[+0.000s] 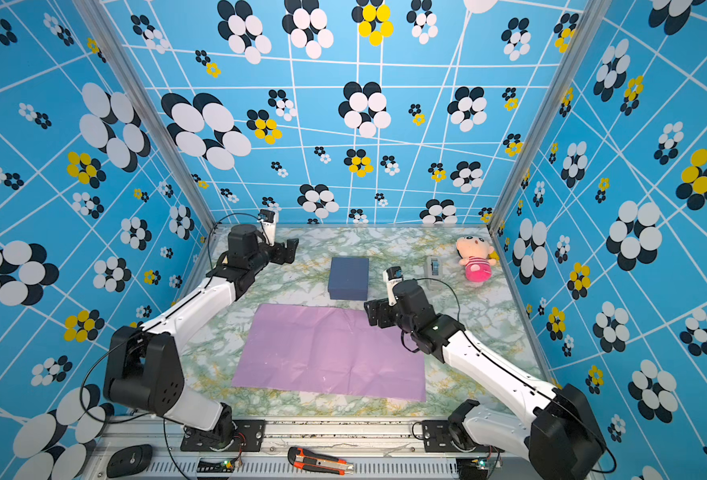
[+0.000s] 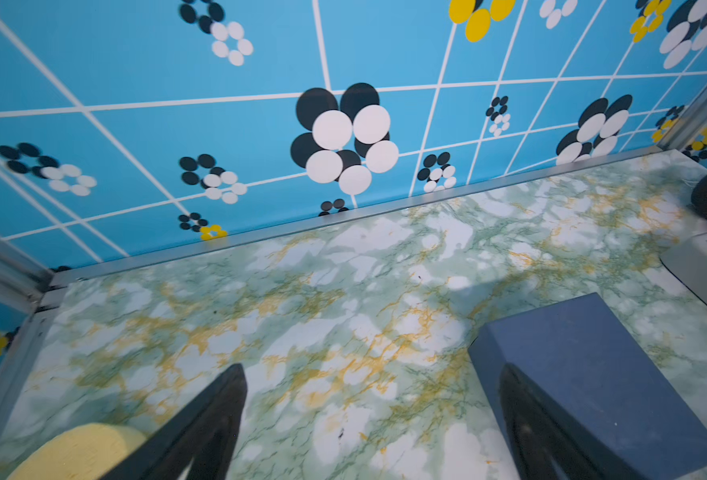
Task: Wrap the gift box in paper
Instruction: 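Reach both grippers toward the dark blue box beside the lilac paper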
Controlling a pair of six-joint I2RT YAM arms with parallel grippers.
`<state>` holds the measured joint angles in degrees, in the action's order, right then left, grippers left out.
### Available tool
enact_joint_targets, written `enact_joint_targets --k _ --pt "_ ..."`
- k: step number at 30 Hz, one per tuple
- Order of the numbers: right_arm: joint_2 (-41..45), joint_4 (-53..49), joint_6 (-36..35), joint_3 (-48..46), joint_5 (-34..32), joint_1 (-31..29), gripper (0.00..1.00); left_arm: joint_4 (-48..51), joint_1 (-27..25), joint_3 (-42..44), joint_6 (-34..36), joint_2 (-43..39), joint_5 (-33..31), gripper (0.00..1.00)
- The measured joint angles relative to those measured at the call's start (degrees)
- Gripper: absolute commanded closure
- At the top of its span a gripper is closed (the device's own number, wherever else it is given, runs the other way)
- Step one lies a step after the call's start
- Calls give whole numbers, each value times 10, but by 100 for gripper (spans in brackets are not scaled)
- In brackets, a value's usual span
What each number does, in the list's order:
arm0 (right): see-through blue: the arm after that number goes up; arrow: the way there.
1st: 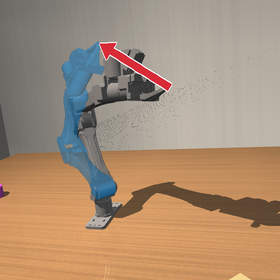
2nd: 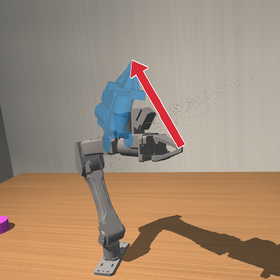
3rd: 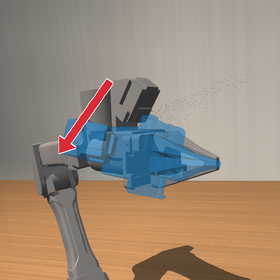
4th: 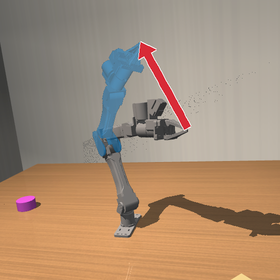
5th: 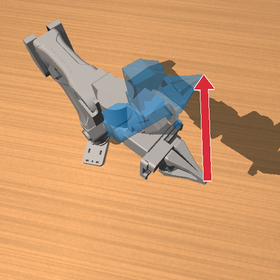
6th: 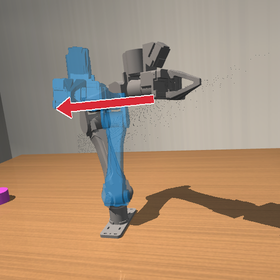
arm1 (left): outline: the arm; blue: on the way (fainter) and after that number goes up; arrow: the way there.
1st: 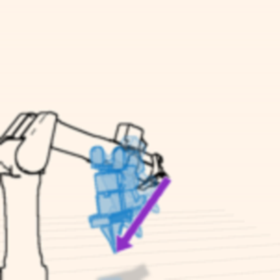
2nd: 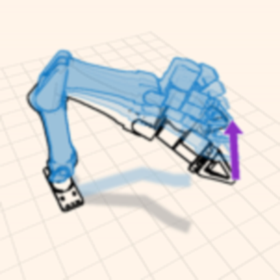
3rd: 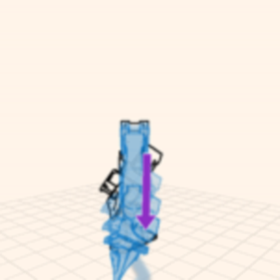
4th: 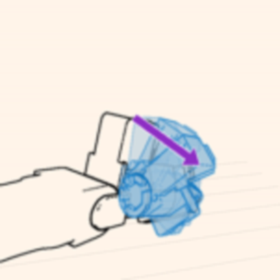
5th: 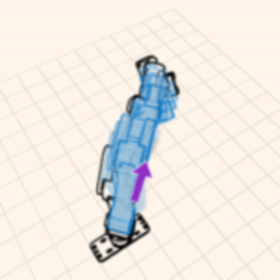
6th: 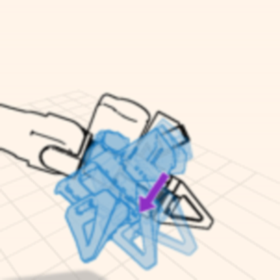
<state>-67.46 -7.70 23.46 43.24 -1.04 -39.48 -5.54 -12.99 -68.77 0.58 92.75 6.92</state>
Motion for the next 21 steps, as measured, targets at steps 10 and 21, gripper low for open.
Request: enact_joint_targets --k 10,21 --pt "-165 96 115 -4 74 -63 49 90 -48 -128 -2 167 73 6" --pt "-280 161 174 -3 96 -60 53 84 -51 -218 -37 251 144 7"
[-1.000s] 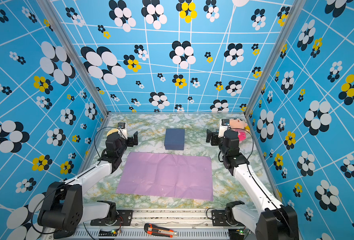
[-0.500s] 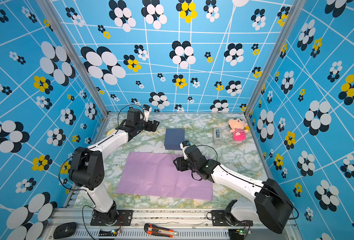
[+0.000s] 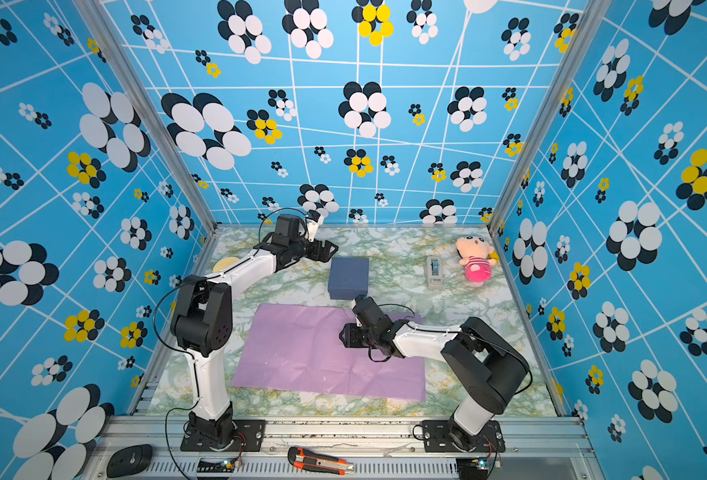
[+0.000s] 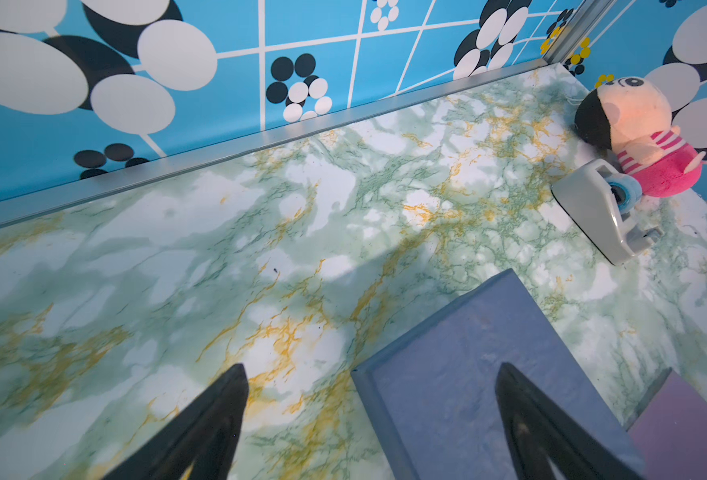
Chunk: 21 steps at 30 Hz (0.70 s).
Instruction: Wrap the gift box in paper
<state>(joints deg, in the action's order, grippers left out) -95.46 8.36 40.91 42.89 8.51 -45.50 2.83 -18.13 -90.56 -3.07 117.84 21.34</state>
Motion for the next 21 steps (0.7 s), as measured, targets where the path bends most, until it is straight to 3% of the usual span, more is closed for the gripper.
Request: enact_joint_targets --k 9,14,17,21 --pt "-50 57 18 25 16 58 54 -1 -1 -71 -35 89 39 8" --pt "-54 65 16 30 38 68 47 0 -4 -98 -39 104 50 8" --pt "-26 58 14 17 45 68 45 -1 -5 -119 -38 116 54 8" --pt "49 42 15 5 44 68 55 -2 -7 -148 -41 140 65 8"
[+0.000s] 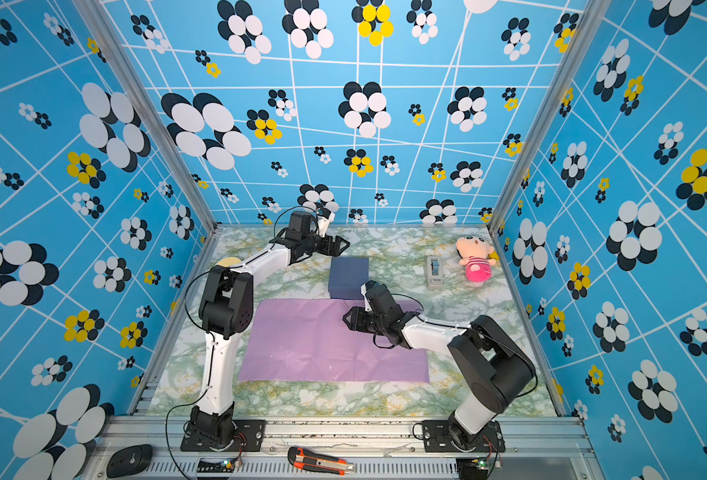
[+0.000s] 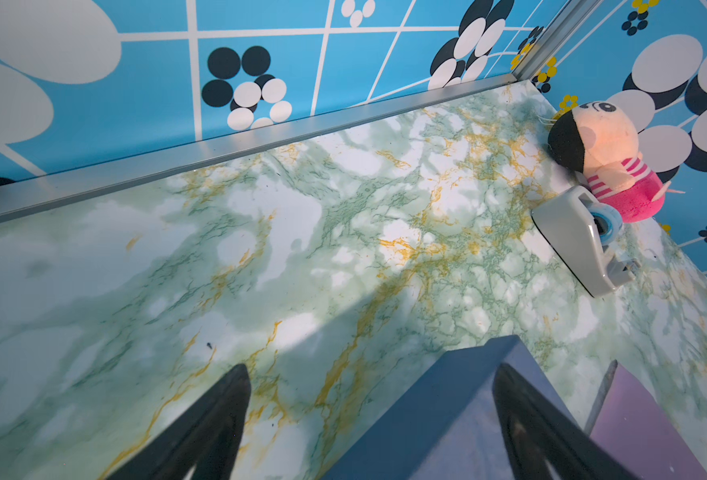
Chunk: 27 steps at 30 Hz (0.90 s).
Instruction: Wrap the gift box in paper
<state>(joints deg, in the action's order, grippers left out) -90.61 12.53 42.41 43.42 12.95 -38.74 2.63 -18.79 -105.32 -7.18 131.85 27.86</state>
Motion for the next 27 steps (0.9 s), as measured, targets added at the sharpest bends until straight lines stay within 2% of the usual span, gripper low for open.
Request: enact_joint_targets --k 2,5,9,13,15,17,19,22,27 --pt "20 0 3 0 0 1 60 0 0 -13 -5 16 5 10" --pt "23 1 14 -4 0 12 61 7 0 -15 -10 26 11 14" --pt "23 10 37 -23 11 61 52 4 0 34 -15 -2 6 25" --pt "23 -4 31 -8 13 94 39 -9 6 158 -42 -100 -19 37" --pt "22 -28 19 17 17 107 28 -20 14 227 -59 -174 -32 49" --pt "21 -57 0 51 17 120 22 -28 23 280 -72 -249 -39 58" --pt "15 -89 -28 96 13 132 20 -42 26 325 -87 -314 -36 71" --pt "-13 -134 -85 178 7 151 18 -68 9 404 -117 -398 -27 77" --pt "-90 -183 -172 298 14 176 15 -90 -60 508 -152 -416 -25 88"
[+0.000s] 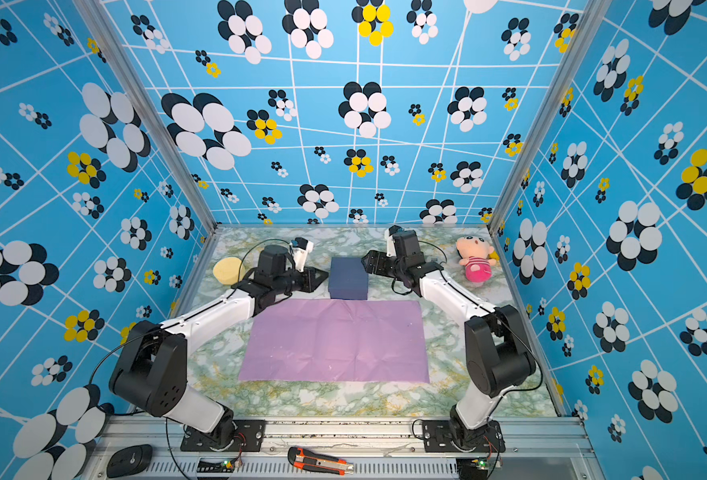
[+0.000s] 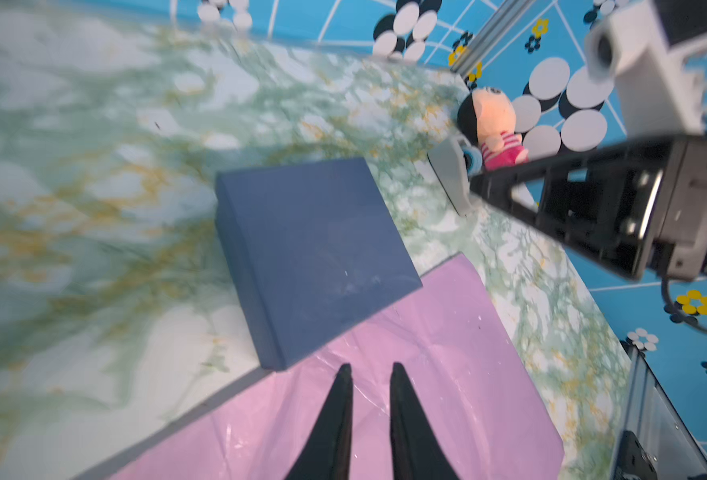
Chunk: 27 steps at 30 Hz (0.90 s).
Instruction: Wrap the gift box in paper
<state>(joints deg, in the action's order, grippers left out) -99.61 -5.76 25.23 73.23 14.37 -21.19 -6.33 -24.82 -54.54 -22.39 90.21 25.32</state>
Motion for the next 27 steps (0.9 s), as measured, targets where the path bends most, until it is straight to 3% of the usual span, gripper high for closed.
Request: enact_joint_targets --k 6,14,27 --pt "-117 -33 -67 106 43 23 14 -38 -18 54 -54 46 -5 92" --pt "-261 -73 -123 244 123 28 13 -113 -34 58 -99 115 -9 94" --pt "-311 -197 -110 344 165 28 14 -151 -48 66 -121 175 -46 97"
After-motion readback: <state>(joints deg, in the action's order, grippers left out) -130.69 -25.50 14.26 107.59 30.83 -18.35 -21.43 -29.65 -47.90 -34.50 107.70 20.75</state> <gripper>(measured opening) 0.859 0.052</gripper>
